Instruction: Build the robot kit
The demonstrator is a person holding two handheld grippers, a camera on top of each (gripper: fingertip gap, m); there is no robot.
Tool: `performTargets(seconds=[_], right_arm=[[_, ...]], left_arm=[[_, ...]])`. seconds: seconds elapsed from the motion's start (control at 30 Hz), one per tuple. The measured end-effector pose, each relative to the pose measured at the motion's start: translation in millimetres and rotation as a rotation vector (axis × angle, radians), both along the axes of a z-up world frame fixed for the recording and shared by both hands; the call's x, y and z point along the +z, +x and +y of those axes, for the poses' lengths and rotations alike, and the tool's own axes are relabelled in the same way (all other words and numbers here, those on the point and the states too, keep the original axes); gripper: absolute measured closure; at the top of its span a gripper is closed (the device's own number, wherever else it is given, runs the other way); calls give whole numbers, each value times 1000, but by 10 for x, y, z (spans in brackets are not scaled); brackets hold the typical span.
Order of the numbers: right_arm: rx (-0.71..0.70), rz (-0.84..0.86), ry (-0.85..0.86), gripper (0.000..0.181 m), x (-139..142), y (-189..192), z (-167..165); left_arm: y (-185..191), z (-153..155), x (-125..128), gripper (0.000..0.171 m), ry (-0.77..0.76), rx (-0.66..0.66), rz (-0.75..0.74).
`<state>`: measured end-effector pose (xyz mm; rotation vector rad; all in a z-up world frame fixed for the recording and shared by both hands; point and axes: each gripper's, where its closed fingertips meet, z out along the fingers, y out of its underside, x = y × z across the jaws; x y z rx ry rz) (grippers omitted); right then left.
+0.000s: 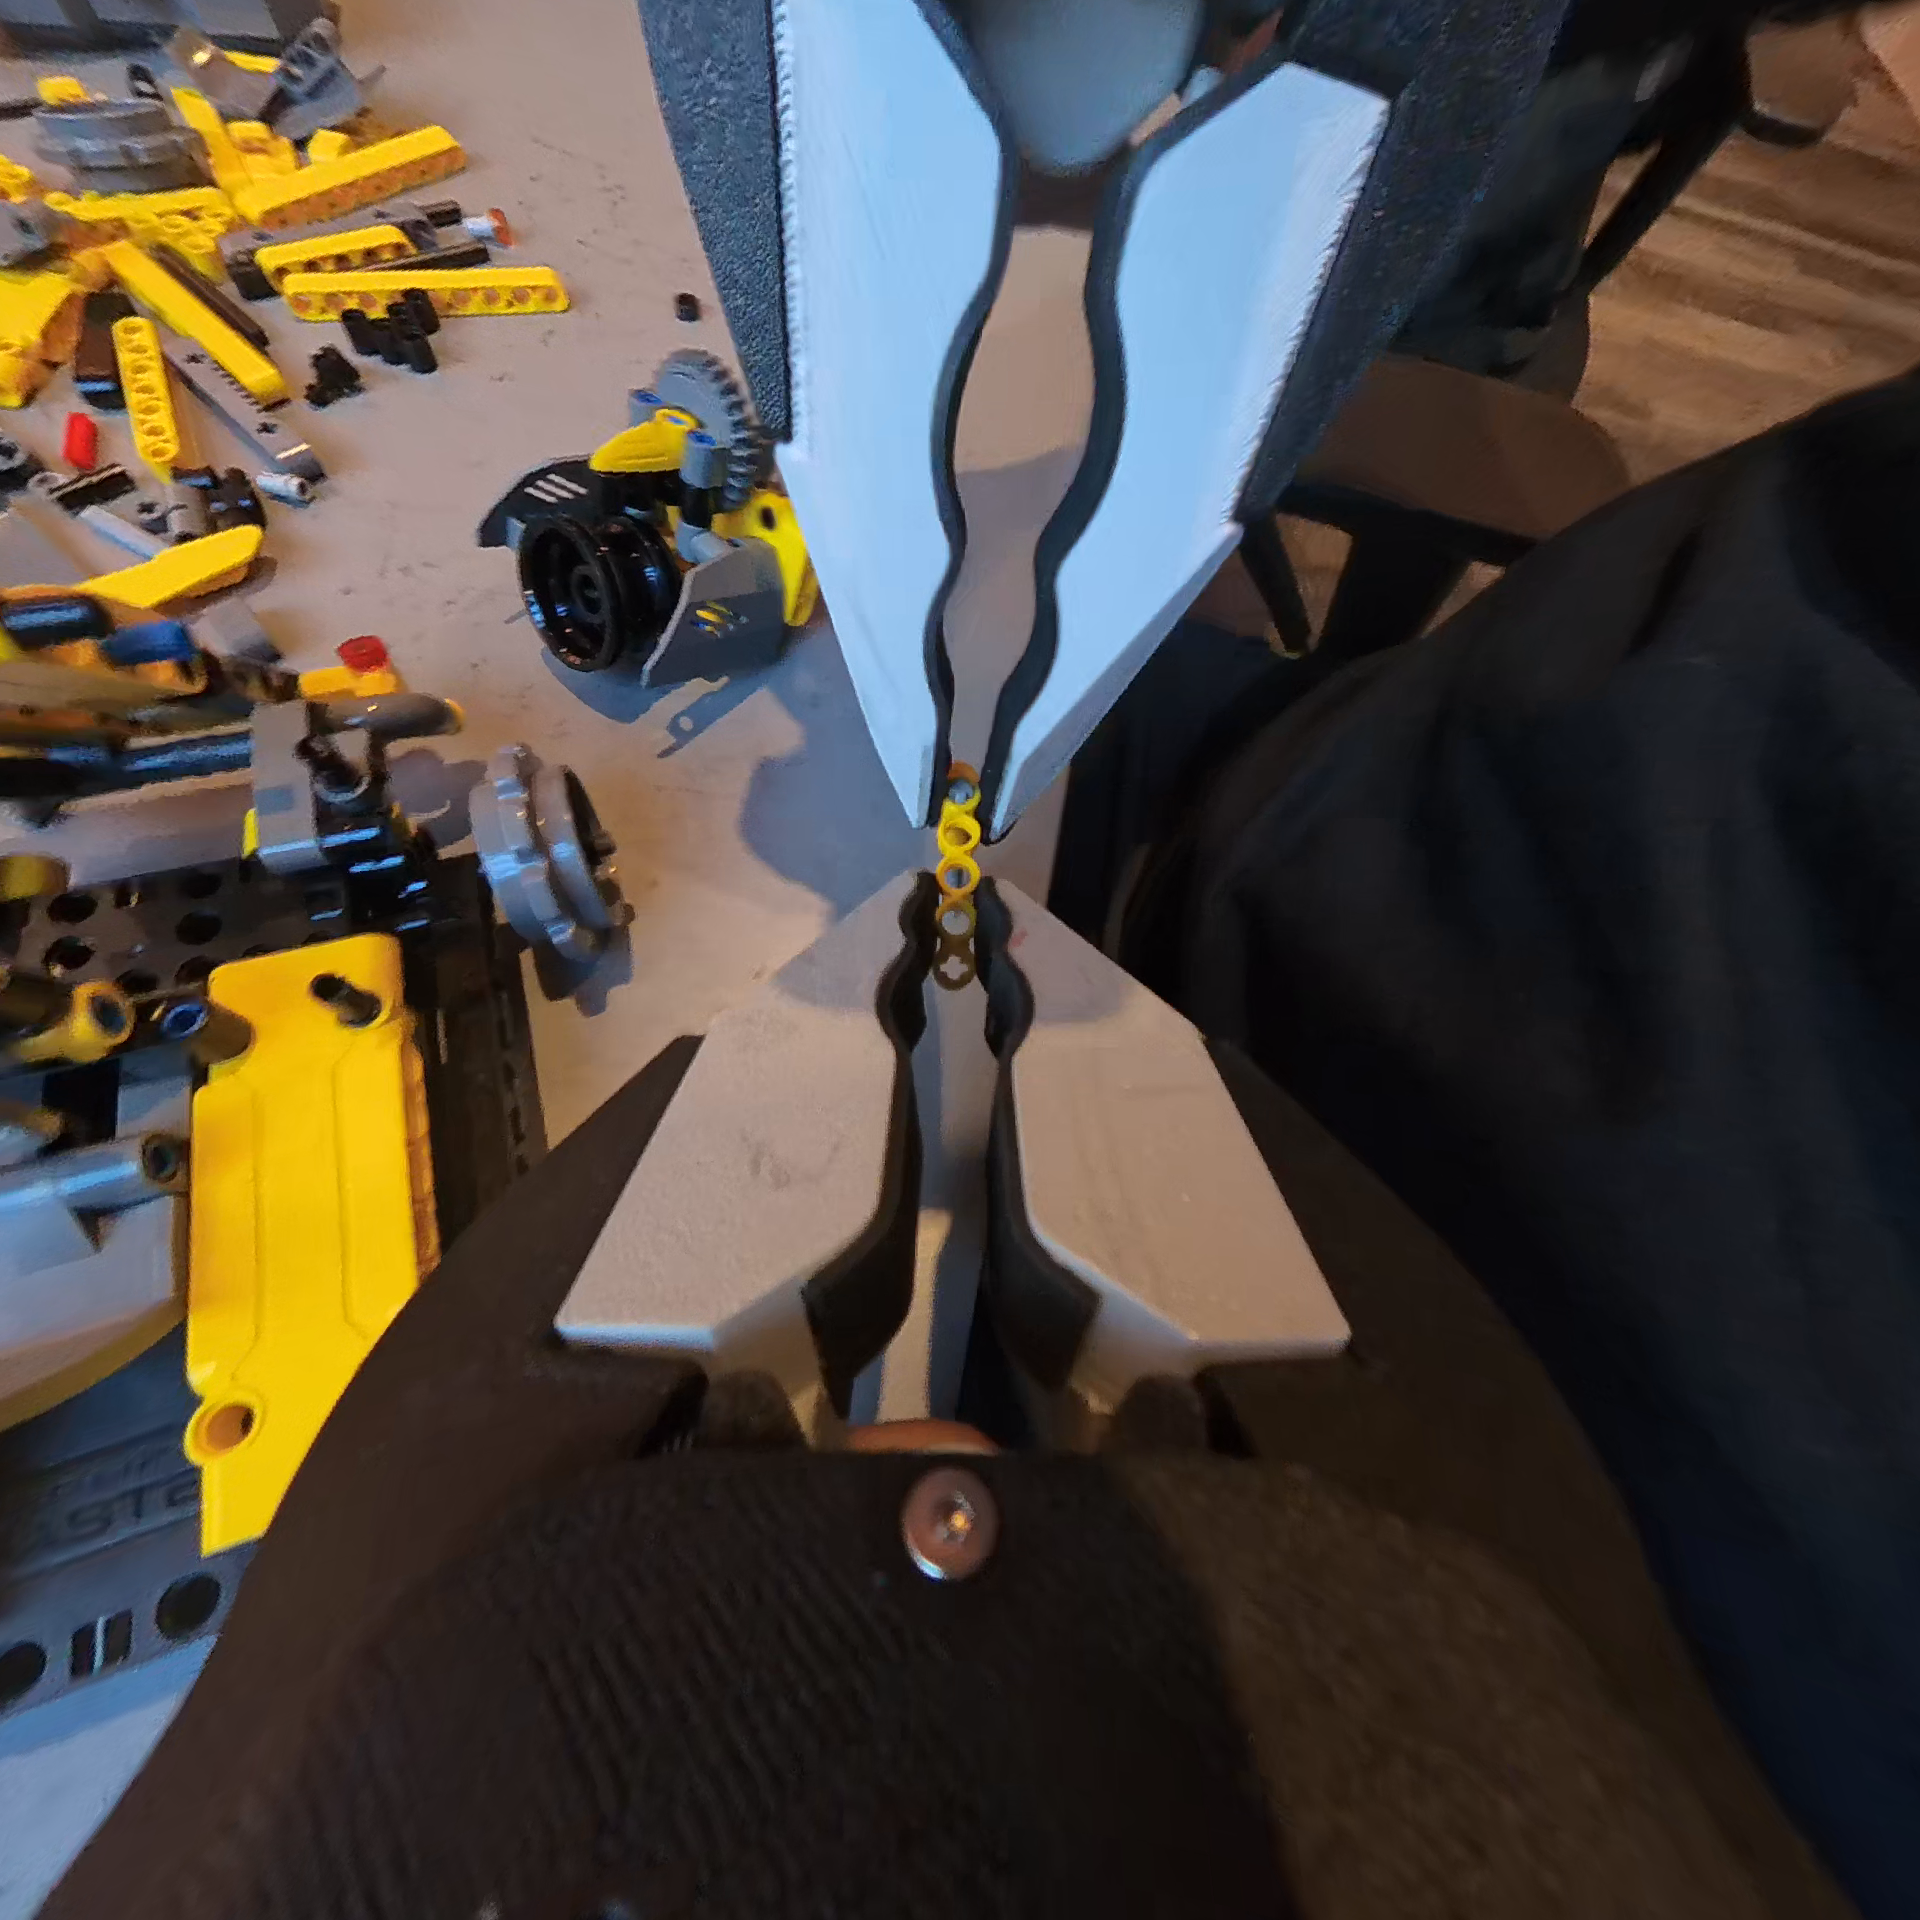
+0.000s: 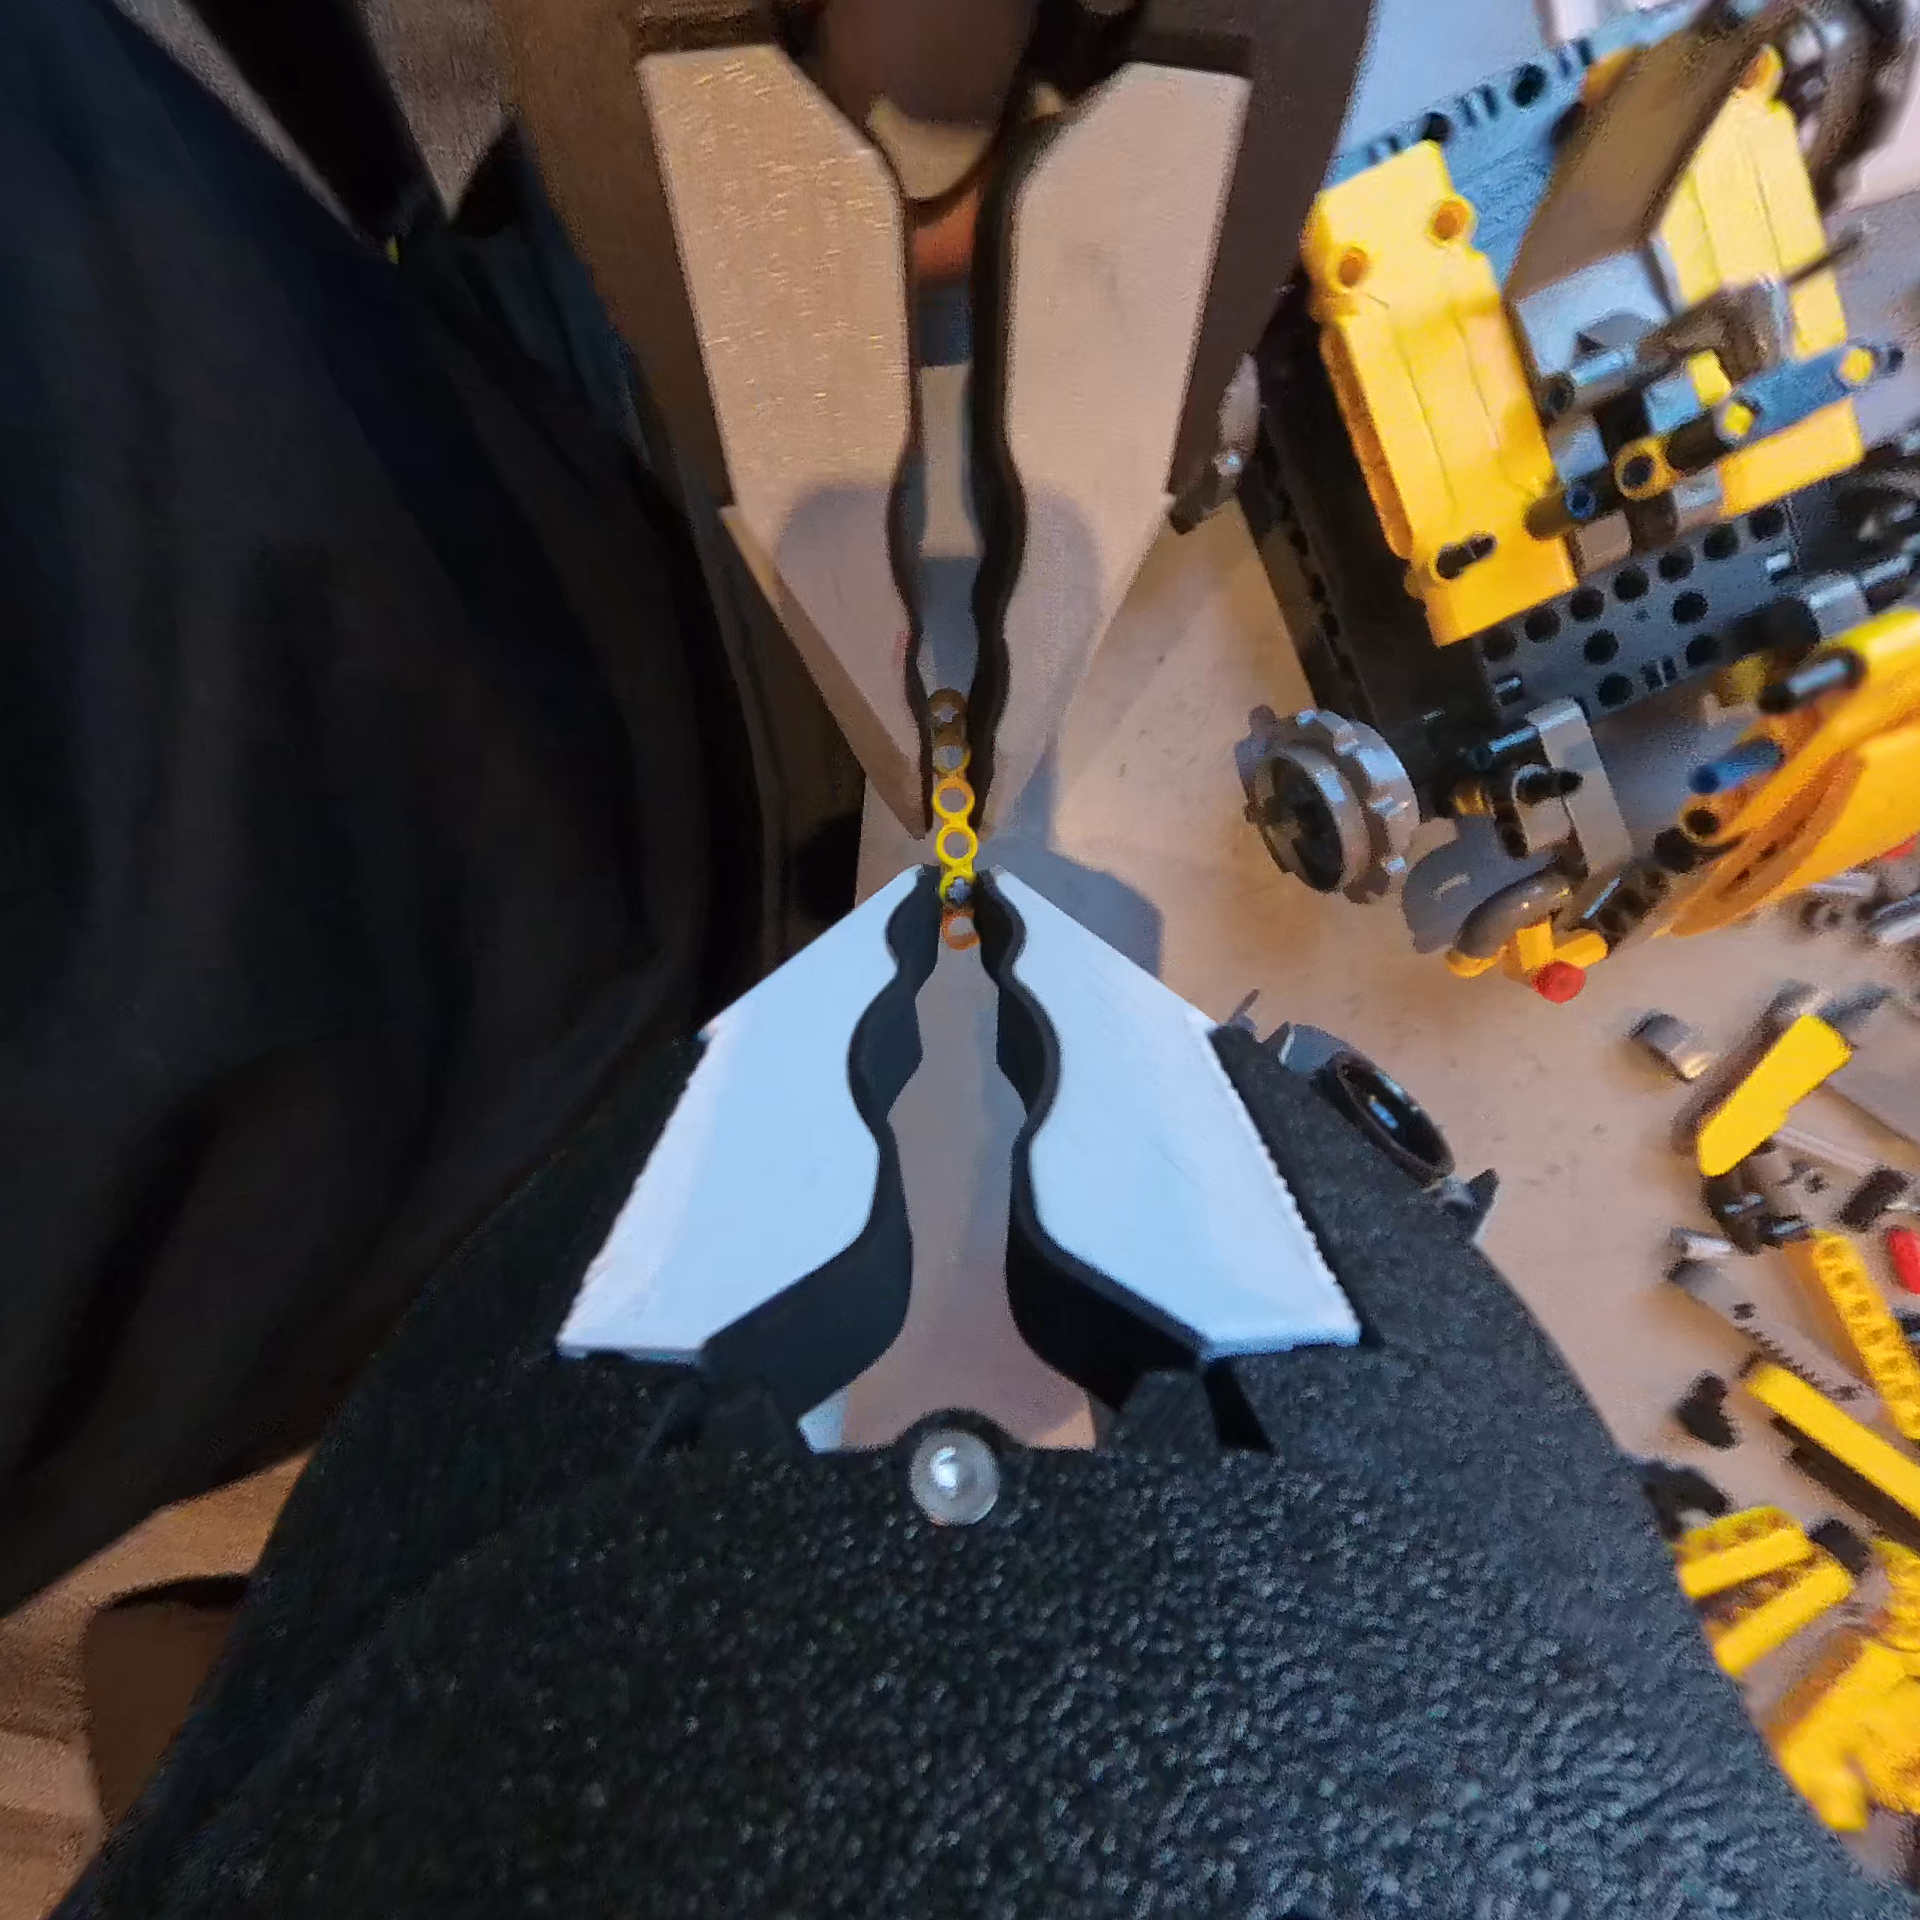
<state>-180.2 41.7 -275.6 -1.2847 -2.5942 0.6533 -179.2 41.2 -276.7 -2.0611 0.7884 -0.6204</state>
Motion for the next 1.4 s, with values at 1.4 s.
performTargets(seconds=[1.4], right_arm=[[-40, 640, -202, 147, 240, -152, -520]], left_arm=[[24, -454, 365, 167, -35, 90, -622]])
